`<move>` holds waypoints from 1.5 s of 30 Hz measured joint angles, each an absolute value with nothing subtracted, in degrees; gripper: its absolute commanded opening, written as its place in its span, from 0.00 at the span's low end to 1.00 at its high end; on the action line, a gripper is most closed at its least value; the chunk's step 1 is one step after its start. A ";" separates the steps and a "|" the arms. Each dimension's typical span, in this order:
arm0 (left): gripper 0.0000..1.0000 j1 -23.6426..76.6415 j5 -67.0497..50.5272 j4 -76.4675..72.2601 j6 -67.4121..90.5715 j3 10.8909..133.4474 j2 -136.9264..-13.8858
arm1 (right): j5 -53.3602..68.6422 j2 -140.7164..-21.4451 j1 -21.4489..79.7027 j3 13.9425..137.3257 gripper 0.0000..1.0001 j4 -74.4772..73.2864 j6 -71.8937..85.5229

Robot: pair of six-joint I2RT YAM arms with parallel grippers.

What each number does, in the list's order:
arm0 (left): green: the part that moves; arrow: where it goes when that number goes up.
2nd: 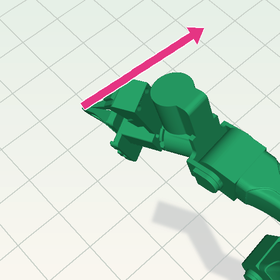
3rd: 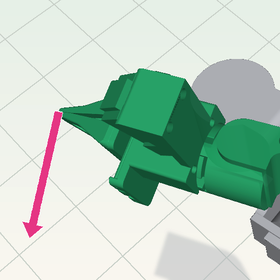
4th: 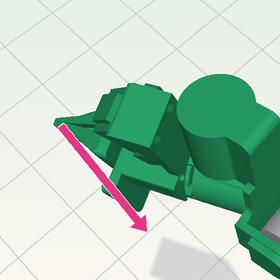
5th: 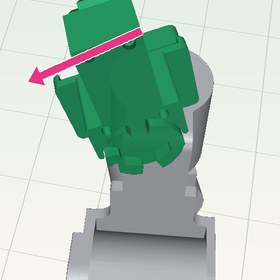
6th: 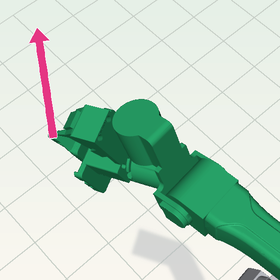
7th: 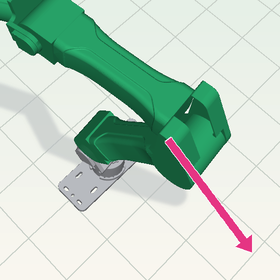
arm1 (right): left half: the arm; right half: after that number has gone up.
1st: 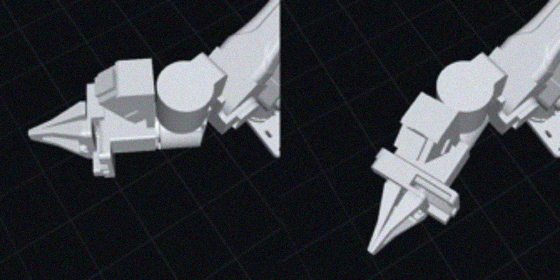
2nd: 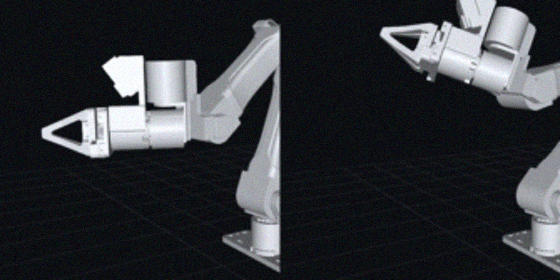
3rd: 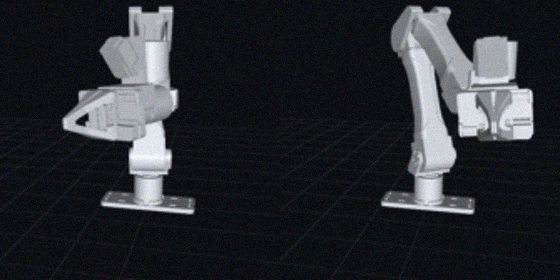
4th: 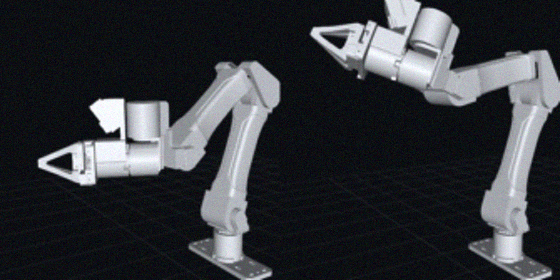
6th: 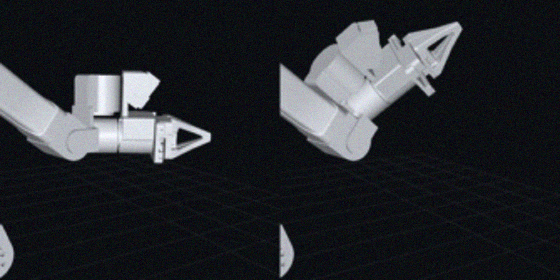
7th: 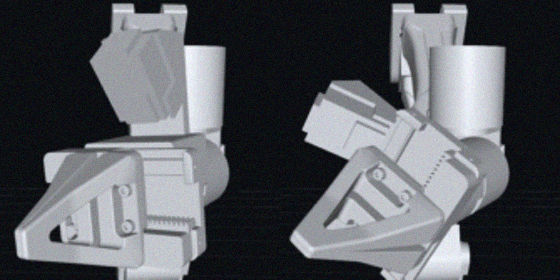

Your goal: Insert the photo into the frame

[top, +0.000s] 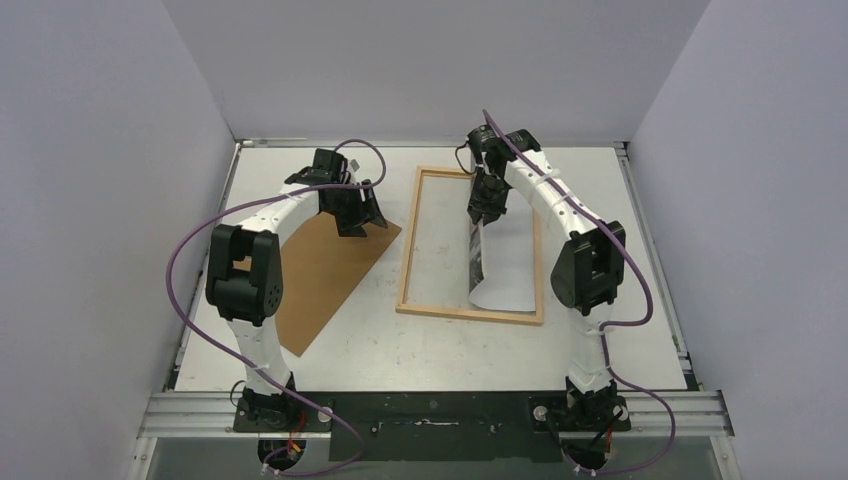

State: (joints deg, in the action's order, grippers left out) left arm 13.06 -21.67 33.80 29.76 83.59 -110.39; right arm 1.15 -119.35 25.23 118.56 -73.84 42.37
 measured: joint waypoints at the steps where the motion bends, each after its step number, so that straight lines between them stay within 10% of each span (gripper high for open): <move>1: 0.59 13.06 -21.67 33.80 29.76 83.59 -110.39 | 1.30 -119.35 25.21 118.15 0.25 -73.49 42.50; 6: 0.60 13.06 -21.69 33.80 29.76 83.59 -110.39 | 1.83 -119.35 25.21 117.91 0.33 -72.51 42.54; 13: 0.66 12.95 -21.67 33.85 29.52 83.59 -110.39 | 3.70 -118.78 25.21 116.38 0.76 -68.97 41.89; 23: 0.66 12.73 -21.78 34.09 29.26 83.59 -110.39 | 8.01 -108.68 22.55 106.67 0.92 -59.18 40.51; 45: 0.66 14.28 -26.61 33.41 29.28 83.18 -110.39 | 3.25 -96.62 11.22 83.64 0.91 -50.52 35.14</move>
